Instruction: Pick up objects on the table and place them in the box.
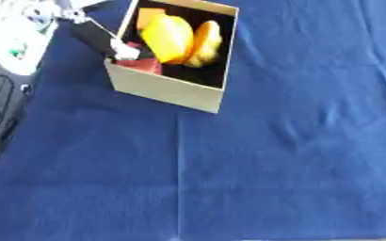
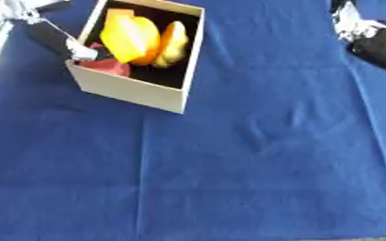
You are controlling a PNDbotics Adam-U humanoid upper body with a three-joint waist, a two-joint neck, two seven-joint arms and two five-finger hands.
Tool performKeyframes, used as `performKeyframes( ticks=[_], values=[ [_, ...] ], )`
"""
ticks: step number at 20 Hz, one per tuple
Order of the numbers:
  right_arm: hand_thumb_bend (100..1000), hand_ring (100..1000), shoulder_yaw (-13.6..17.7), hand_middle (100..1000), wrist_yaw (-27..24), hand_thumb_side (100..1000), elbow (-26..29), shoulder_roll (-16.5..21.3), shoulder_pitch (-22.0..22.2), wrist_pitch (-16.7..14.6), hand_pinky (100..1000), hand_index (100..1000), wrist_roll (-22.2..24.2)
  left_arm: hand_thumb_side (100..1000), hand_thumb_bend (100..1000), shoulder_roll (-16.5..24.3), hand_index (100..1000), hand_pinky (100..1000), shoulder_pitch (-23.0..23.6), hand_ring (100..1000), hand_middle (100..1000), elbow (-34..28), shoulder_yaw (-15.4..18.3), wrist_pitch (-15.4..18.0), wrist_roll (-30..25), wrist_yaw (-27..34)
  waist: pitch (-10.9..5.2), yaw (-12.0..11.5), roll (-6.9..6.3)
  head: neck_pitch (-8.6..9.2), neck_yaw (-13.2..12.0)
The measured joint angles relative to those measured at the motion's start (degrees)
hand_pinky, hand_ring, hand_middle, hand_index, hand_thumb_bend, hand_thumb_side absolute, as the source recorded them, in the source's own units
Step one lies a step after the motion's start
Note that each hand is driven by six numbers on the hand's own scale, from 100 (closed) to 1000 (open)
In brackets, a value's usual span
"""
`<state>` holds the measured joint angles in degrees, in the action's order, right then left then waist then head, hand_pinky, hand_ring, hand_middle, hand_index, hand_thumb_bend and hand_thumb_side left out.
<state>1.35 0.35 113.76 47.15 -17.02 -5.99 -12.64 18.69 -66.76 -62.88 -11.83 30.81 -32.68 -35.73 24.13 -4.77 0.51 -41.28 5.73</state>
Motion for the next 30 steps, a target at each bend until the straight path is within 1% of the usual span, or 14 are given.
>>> performKeyframes(
  ticks=[2, 8, 9, 10, 11, 12, 13, 14, 15, 19, 22, 24, 30],
  values=[
    [100, 833, 0.0, 769, 0.0, 464, 0.0, -0.01, 0.29, 0.02, 941, 857, 0.02, 517, 434, 0.02, 982, 900, 0.32, 913, 890, -0.57, 0.35, 0.48, 0.48, 0.14, -0.14, -0.13, 0.08, 0.0, 0.03],
    [100, 833, 0.0, 769, 0.0, 464, 0.0, -0.03, 0.39, 0.14, 941, 857, 0.1, 517, 431, 0.5, 982, 900, 0.68, 913, 890, -2.96, 1.02, 0.27, 0.27, 2.42, -0.25, -0.22, 0.21, -0.01, 0.06],
    [100, 833, 0.0, 768, 0.0, 463, 0.0, -0.03, 0.39, 0.15, 941, 856, 0.1, 354, 210, 0.5, 931, 889, 0.68, 880, 847, -3.23, 1.1, 0.15, 0.15, 2.68, -0.29, -0.23, 0.22, -0.01, 0.07],
    [100, 833, 0.0, 768, 0.0, 464, 0.0, -0.03, 0.5, 0.16, 941, 856, 0.08, 302, 171, 0.5, 919, 883, 0.65, 870, 834, -3.57, 1.18, 0.11, 0.11, 3.03, -0.38, -0.39, 0.3, -0.03, 0.13],
    [100, 833, 0.01, 768, 0.0, 466, 0.0, -0.04, 0.78, 0.2, 941, 856, 0.05, 208, 100, 0.51, 891, 871, 0.62, 844, 802, -4.09, 1.6, 0.15, 0.14, 3.5, -0.55, -0.7, 0.39, -0.04, 0.22],
    [100, 833, 0.02, 768, 0.0, 467, 0.0, -0.08, 1.0, 0.2, 941, 856, 0.0, 198, 100, 0.68, 887, 870, 0.62, 838, 797, -4.84, 2.33, 0.25, 0.24, 4.07, -0.8, -1.02, 0.52, -0.06, 0.32],
    [100, 833, 0.04, 768, 0.0, 469, 0.0, -0.1, 1.12, 0.13, 941, 856, -0.08, 204, 100, 1.12, 885, 870, 0.66, 827, 786, -5.84, 3.3, 0.34, 0.34, 4.7, -1.0, -1.17, 0.6, -0.1, 0.43],
    [100, 834, 0.08, 768, 0.0, 469, 0.0, -0.11, 1.27, 0.02, 940, 855, -0.18, 248, 100, 1.66, 887, 873, 0.89, 827, 787, -7.03, 4.38, 0.44, 0.44, 5.34, -1.13, -1.29, 0.65, -0.25, 0.51],
    [100, 833, 0.25, 767, -0.01, 471, 0.0, -0.11, 1.44, -0.21, 940, 855, -0.36, 269, 100, 2.28, 888, 874, 1.62, 829, 788, -8.26, 5.56, 0.51, 0.51, 6.07, -1.2, -1.5, 0.66, -0.36, 0.63],
    [100, 833, 1.01, 767, -0.66, 496, 0.0, -0.11, 1.77, -1.87, 940, 854, -1.7, 355, 100, 5.6, 902, 882, 6.48, 835, 797, -13.38, 10.73, -0.59, 1.85, 9.29, -1.57, -2.75, 1.03, -0.54, 1.23],
    [100, 832, 1.54, 768, -1.32, 500, 0.0, -0.11, 2.0, -3.73, 939, 855, -3.24, 361, 100, 7.66, 908, 882, 10.14, 835, 798, -17.24, 14.59, -2.47, 3.76, 11.73, -1.87, -3.62, 1.37, -0.54, 1.6],
    [100, 833, 1.81, 769, -1.77, 506, 0.0, -0.16, 2.28, -5.09, 938, 857, -4.44, 346, 100, 8.77, 910, 880, 12.64, 833, 799, -19.75, 17.12, -3.67, 5.24, 13.23, -1.87, -4.06, 1.65, -0.51, 1.86],
    [100, 838, 1.95, 770, -2.76, 514, 0.0, -1.05, 2.39, -9.3, 940, 861, -6.7, 345, 100, 10.72, 925, 881, 20.3, 837, 807, -27.5, 24.86, -4.91, 9.98, 18.07, -1.81, -4.71, 2.15, -0.32, 2.0]
  ],
)
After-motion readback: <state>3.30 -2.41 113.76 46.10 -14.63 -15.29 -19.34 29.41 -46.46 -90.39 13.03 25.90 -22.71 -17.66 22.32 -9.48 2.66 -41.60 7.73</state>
